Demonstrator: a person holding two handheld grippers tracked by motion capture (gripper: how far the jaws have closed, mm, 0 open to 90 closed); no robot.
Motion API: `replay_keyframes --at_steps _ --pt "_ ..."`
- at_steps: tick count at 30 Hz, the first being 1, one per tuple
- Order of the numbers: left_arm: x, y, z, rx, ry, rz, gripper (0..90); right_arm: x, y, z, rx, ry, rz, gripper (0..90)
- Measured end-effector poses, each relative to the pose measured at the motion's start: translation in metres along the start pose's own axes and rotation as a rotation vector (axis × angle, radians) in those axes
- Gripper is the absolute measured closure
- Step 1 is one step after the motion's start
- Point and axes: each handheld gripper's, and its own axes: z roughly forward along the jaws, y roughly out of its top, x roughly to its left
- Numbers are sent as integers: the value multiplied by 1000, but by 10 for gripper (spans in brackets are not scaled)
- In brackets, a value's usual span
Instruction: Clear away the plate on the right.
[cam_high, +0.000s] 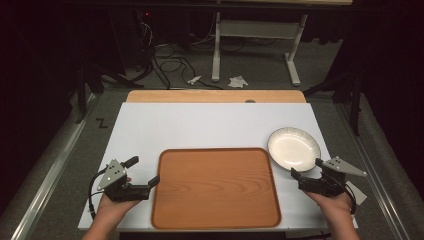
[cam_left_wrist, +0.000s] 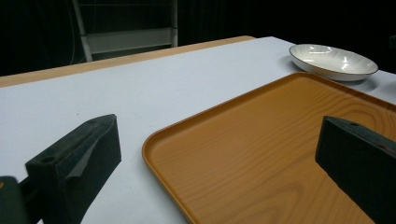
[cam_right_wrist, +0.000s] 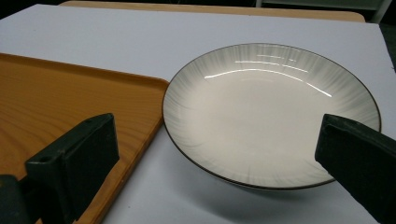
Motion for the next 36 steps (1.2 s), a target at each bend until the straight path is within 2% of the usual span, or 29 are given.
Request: replay_keyframes --at_steps 11,13,20,26,27,30,31,34,36 --pt "-1 0 0 -6 -1 6 12 -18 -3 -5 -2 -45 33 0" --pt "-1 0 0 -6 -2 6 12 -18 -4 -5 1 -47 42 0" --pt "-1 0 1 0 -12 5 12 -15 -3 -5 4 -47 28 0" --pt "-1 1 5 -13 -19 12 12 -8 12 -7 -2 -64 13 0" --pt "-1 2 6 -17 -26 5 12 -7 19 -5 0 -75 30 0" --pt "-1 2 6 -16 -25 13 13 -8 25 -2 12 -87 31 0" --pt "1 4 8 -18 -23 17 14 -10 29 2 33 -103 26 0" --pt "3 6 10 -22 -16 11 16 -11 33 5 34 -113 39 0" --pt "5 7 12 -2 0 36 17 -13 36 10 42 -119 49 0"
